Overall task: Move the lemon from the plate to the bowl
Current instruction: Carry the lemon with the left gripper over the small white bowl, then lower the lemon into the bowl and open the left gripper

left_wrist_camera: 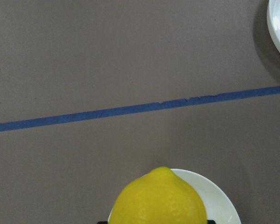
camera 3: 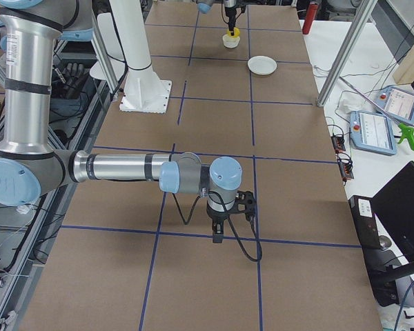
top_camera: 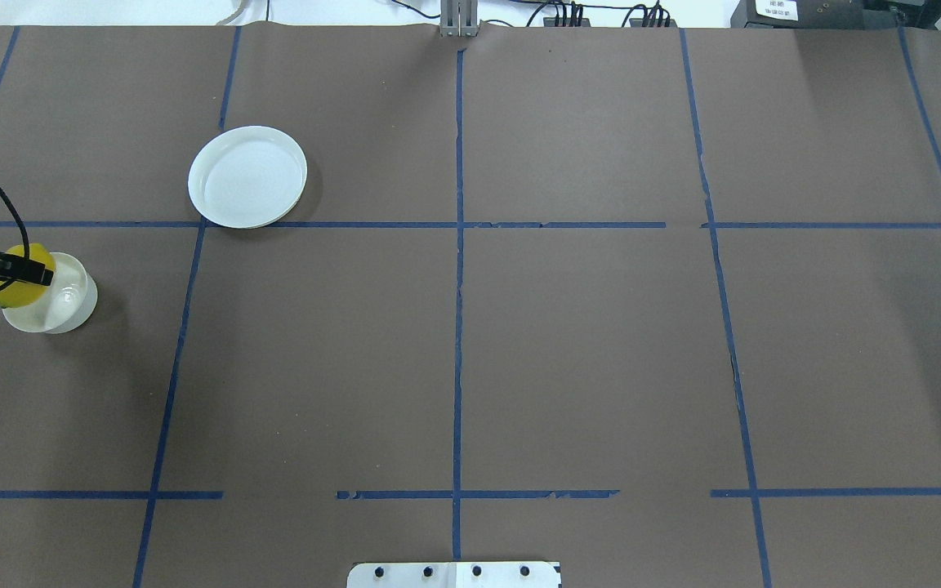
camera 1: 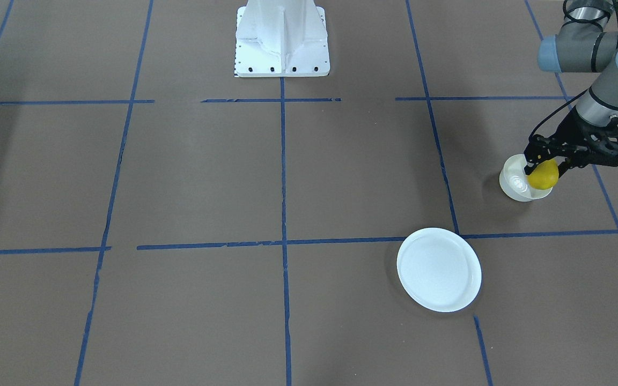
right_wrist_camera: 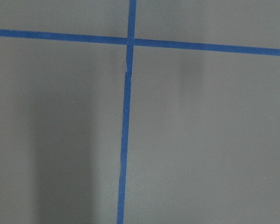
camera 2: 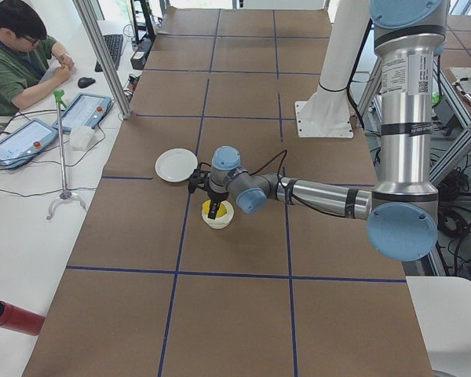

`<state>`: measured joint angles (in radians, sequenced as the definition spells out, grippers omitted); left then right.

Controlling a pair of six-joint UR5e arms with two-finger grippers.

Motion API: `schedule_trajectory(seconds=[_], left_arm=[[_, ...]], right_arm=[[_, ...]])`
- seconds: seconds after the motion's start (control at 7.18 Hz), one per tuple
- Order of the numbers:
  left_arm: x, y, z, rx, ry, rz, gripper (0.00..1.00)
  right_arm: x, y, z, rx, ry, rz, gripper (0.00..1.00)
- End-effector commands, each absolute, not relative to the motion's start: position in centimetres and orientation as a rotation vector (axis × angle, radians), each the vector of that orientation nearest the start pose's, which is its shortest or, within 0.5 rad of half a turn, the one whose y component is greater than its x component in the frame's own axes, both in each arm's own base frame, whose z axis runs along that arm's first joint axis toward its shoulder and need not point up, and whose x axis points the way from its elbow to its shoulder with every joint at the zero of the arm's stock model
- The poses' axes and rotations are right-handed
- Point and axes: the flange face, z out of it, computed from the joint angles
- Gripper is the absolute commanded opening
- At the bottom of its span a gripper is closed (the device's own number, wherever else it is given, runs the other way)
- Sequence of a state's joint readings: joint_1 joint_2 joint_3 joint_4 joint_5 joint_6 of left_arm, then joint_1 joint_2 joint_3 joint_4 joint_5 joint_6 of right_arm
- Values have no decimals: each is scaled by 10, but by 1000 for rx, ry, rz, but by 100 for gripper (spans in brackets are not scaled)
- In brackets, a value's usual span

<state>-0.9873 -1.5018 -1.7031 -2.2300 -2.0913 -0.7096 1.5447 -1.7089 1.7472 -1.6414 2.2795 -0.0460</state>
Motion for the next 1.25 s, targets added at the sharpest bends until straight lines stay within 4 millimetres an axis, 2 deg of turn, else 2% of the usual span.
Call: schedule_trajectory(seconds=[0.0,0.14,0.56,0.7,0.84,1.11], left_arm=[[205,-457,561,260,822,73,78],[206,-457,561,245,826,46,100],[206,-457,555,249,830,54,100],[207,-450,554,206,874,79,100],[200,-450,555,207,890,114,100],[133,-470,577,244,773,211,100]], right_arm=[[57,-432,647,-24,-709,-58,100],[57,-432,647,-24,-709,-58,100],[57,-432,647,-24,-709,-58,100],[57,-432,647,-24,-709,-58,100],[57,-432,647,-24,-709,-58,100],[57,-432,647,-24,-709,-58,100]])
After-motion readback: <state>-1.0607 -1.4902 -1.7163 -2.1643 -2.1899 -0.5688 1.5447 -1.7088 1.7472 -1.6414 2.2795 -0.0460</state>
